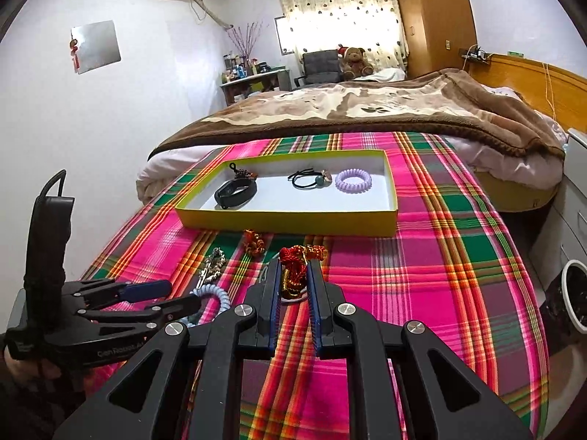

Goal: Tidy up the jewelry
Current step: 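Grasp the gold-and-red chain with the right tool while the left tool grasps the blue coiled hair tie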

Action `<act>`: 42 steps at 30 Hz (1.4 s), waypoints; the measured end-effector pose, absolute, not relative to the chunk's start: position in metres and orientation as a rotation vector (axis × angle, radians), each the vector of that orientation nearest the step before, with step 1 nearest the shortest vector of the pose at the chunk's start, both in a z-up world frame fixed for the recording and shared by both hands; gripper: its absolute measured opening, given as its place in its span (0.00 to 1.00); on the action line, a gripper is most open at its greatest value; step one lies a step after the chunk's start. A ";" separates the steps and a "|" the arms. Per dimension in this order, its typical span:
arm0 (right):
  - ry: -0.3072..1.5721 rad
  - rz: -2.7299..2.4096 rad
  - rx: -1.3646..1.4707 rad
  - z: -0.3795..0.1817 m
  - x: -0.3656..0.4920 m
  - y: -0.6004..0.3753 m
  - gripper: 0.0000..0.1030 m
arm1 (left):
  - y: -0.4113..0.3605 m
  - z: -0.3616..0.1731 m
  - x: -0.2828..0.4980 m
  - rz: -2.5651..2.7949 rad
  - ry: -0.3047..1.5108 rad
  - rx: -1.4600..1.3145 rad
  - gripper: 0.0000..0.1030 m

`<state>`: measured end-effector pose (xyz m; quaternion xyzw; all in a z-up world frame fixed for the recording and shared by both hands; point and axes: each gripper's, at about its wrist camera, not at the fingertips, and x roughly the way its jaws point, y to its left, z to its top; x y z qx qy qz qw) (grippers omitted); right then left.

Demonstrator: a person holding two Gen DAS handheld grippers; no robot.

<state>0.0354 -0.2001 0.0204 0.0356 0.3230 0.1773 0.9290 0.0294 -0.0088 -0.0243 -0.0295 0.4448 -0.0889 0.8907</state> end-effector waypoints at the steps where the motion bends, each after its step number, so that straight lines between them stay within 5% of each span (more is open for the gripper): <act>1: 0.660 0.364 0.074 0.021 0.035 -0.201 0.13 | -0.009 -0.024 0.029 -0.180 0.923 -0.059 0.49; 5: 0.653 0.358 0.079 0.020 0.034 -0.203 0.13 | -0.013 -0.025 0.027 -0.174 0.920 -0.018 0.46; 10: 0.648 0.358 0.081 0.021 0.033 -0.204 0.13 | -0.019 -0.025 0.026 -0.166 0.916 0.027 0.21; 15: 0.648 0.354 0.083 0.020 0.032 -0.206 0.13 | -0.021 -0.025 0.024 -0.181 0.913 0.027 0.11; 42: 0.640 0.341 0.089 0.021 0.028 -0.208 0.13 | -0.006 -0.023 0.015 -0.229 0.932 -0.035 0.12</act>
